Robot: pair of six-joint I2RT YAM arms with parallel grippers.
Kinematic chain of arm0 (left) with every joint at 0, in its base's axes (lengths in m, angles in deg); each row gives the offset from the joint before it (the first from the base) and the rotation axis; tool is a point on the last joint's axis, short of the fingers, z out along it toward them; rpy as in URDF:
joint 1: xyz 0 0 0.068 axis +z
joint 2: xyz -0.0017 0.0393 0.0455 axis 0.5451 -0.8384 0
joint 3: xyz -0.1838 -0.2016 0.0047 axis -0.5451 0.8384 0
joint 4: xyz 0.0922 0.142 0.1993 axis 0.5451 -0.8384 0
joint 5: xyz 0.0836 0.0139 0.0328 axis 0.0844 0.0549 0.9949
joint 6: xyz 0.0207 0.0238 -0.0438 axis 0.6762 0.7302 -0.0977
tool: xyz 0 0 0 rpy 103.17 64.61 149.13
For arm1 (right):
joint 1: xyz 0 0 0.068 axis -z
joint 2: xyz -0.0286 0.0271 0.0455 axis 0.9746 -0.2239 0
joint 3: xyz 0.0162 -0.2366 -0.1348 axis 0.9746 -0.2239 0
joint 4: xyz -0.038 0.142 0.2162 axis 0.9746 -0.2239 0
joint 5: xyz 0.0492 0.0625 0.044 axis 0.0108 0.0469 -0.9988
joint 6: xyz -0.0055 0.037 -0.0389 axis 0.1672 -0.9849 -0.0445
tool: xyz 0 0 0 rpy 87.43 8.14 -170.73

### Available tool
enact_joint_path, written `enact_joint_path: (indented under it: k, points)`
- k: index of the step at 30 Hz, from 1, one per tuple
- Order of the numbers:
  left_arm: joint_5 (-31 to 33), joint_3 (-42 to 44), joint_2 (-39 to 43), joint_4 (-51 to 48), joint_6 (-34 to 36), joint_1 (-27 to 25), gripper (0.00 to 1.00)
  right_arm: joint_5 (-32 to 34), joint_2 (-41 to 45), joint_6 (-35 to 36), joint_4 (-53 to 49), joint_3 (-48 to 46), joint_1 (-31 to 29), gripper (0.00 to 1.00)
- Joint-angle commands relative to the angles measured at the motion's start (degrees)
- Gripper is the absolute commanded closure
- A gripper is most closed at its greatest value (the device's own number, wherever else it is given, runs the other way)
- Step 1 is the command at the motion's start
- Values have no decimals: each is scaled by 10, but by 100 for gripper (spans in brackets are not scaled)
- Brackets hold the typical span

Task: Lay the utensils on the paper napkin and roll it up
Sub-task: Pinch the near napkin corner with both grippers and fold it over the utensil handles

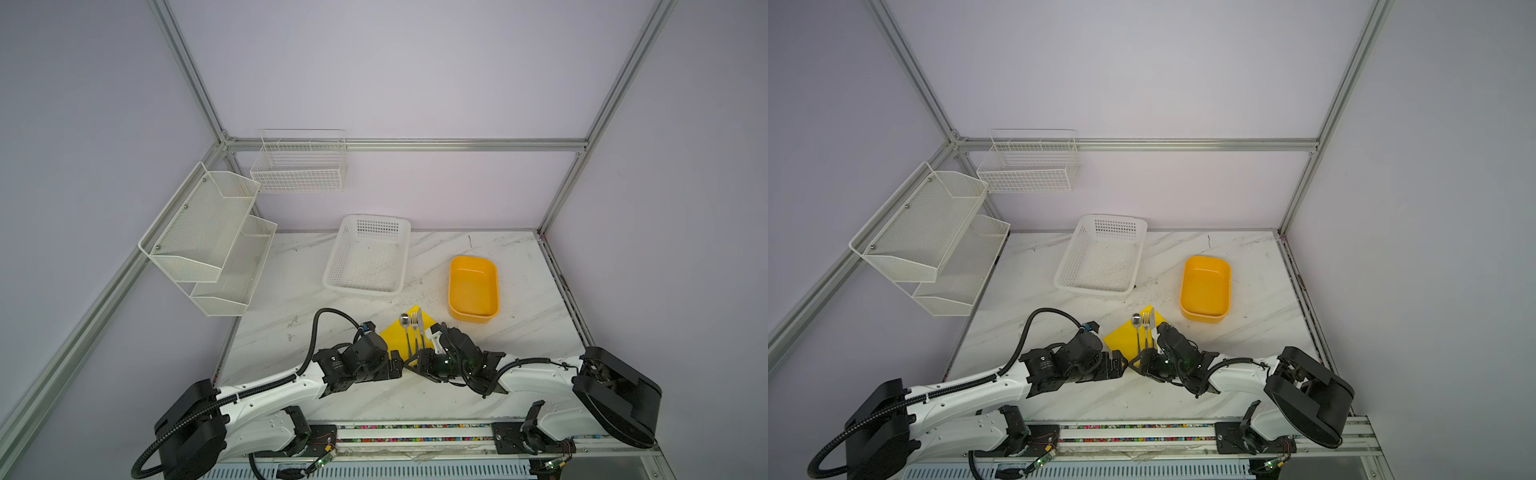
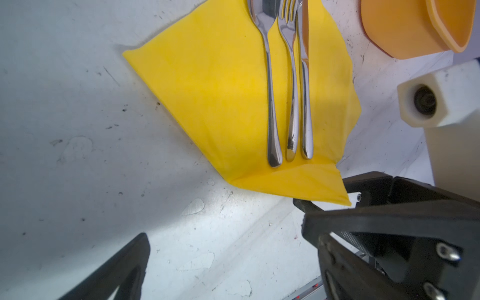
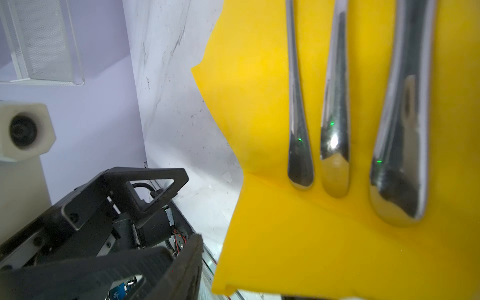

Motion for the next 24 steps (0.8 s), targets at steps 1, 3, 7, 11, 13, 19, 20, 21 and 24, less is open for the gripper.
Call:
enact_joint_path:
  k: [1,3,7,11,13,19,20,21,24]
  points:
    - [-7,-45,1,26,27,2,4,40,26,-8,-29,-1,14,52]
    - [-24,-48,-12,42,32,3,10,36,29,-8,-28,-7,29,52]
    - [-48,-69,-45,57,45,2,24,12,30,17,-30,-1,61,52]
    - [-67,-80,-74,87,51,3,33,-16,9,38,-35,10,85,52]
    - [-70,-91,-90,93,51,2,35,-18,-4,43,-39,15,90,52]
    - [-69,-143,-145,72,68,3,40,-19,-8,50,-47,14,98,52]
    - [-68,-148,-154,72,69,3,41,-20,-7,51,-46,12,99,52]
    - [-67,-153,-158,73,69,2,42,-21,-5,50,-46,10,101,52]
    - [-63,-161,-191,84,66,4,51,-20,3,49,-53,7,103,52]
